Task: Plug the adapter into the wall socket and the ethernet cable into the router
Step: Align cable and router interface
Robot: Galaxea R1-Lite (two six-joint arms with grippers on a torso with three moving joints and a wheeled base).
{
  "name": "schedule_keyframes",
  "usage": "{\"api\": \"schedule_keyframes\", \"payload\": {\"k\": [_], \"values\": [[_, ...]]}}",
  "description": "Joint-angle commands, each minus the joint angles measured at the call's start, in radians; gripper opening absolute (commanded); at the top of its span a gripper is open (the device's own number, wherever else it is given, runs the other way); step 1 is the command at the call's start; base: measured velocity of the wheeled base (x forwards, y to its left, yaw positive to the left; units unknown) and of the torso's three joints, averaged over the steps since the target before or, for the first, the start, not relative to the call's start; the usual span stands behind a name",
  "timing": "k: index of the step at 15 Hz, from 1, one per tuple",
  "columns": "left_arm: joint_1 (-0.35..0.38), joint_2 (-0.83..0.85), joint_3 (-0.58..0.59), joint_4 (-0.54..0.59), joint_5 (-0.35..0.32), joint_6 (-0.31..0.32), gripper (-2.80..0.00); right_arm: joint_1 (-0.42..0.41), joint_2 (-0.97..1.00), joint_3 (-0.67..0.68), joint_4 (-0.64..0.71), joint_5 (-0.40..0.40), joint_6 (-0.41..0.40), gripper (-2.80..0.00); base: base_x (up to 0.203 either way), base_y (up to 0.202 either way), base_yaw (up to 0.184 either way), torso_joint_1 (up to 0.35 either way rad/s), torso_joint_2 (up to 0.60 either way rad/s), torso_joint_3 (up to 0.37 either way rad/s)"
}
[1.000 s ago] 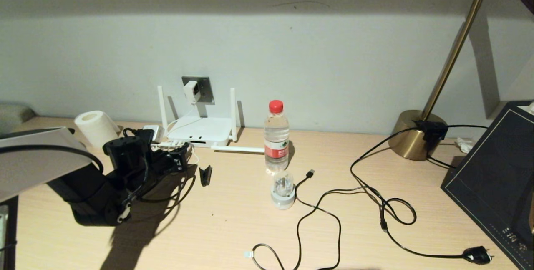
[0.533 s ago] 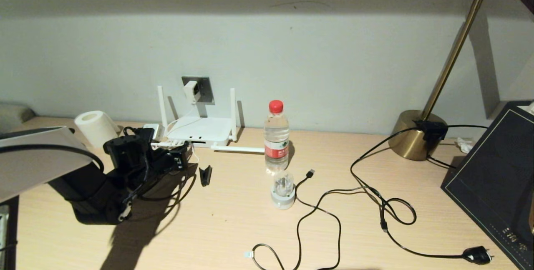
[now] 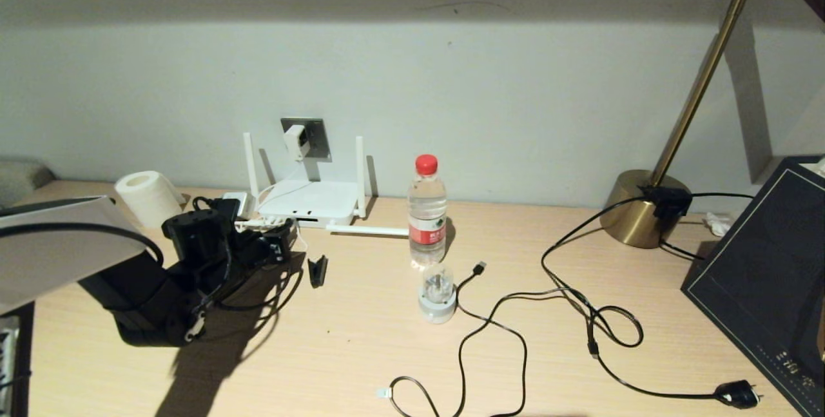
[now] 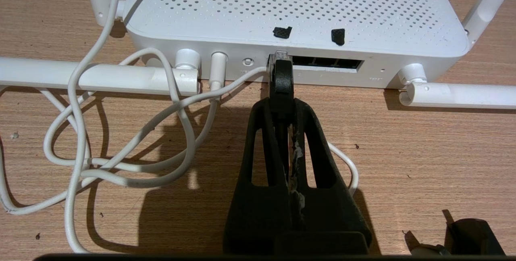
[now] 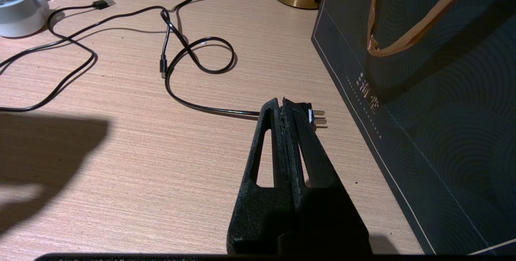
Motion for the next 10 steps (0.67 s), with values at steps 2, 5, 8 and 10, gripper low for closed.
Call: {"api": "schedule_keyframes", "payload": {"k": [2,5,8,10], "values": [[-0.001,0.010,-0.007,-0.007,-0.001,0.000,-2.80,0.000,0.001,0.001,0.000,0.001,-0.001,-2.80,0.000,0.000,0.000,0.000,0.00,0.000],[-0.003,0.013,-0.005,-0.007,-0.001,-0.008,-2.80,0.000,0.001,-0.001,0.000,0.001,-0.001,-2.80,0.000,0.000,0.000,0.000,0.00,0.000],[-0.005,0.016,-0.005,-0.007,-0.001,-0.013,-2.80,0.000,0.001,0.000,0.000,0.001,-0.001,-2.80,0.000,0.000,0.000,0.000,0.00,0.000],[-0.005,0.016,-0.007,-0.008,-0.001,-0.014,-2.80,0.000,0.001,0.000,0.000,0.001,-0.001,-2.80,0.000,0.000,0.000,0.000,0.00,0.000]]}}
